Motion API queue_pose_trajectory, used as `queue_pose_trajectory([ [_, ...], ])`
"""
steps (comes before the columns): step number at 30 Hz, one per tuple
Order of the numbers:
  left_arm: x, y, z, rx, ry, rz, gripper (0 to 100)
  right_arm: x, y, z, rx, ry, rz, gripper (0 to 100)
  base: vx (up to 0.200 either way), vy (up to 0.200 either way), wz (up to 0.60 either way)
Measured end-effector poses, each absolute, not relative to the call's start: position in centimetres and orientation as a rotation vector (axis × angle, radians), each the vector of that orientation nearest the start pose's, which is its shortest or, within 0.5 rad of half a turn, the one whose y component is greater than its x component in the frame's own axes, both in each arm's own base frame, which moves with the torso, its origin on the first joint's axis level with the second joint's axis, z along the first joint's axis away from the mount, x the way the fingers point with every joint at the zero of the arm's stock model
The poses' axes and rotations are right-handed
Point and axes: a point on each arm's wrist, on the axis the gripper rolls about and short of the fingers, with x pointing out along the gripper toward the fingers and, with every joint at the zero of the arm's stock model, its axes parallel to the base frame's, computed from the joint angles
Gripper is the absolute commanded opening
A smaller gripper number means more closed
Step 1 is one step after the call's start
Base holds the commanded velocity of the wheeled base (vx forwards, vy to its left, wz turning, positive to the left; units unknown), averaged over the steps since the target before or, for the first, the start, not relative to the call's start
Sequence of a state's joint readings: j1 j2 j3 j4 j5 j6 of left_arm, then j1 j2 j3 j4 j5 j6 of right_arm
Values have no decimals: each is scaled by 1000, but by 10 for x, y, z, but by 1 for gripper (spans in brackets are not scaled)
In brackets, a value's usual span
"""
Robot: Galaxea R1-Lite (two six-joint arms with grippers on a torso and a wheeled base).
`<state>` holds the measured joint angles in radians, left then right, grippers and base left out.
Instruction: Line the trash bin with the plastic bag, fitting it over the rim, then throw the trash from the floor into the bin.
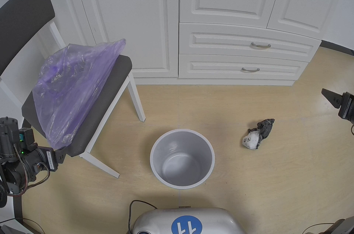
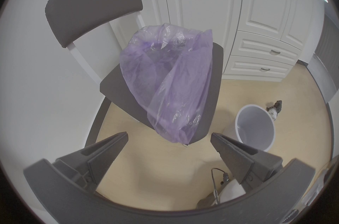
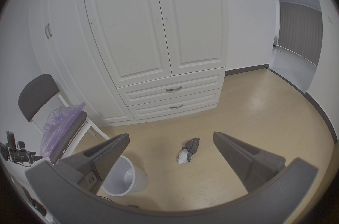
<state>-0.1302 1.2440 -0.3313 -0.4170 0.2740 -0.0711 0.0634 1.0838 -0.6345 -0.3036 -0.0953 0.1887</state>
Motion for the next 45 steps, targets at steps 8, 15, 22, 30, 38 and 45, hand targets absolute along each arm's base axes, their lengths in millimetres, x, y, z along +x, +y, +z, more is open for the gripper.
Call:
queue_pose_trajectory([
  [8,181,-16,132,14,435,226,100,153,8,241,177,141,-45,100,0,0,0],
  [15,197,-17,123,11,358,310,100,154,8,241,178,126,-42,100,0,0,0],
  [22,201,-16,112,24,372,340,100,154,8,241,178,121,-42,100,0,0,0],
  [30,200,-13,113,39,359,404,100,154,8,241,178,123,-41,100,0,0,0],
  [38,202,-10,122,29,284,446,100,154,8,241,180,123,-41,100,0,0,0],
  [45,204,-8,126,15,249,458,100,154,9,239,178,128,-32,100,0,0,0],
])
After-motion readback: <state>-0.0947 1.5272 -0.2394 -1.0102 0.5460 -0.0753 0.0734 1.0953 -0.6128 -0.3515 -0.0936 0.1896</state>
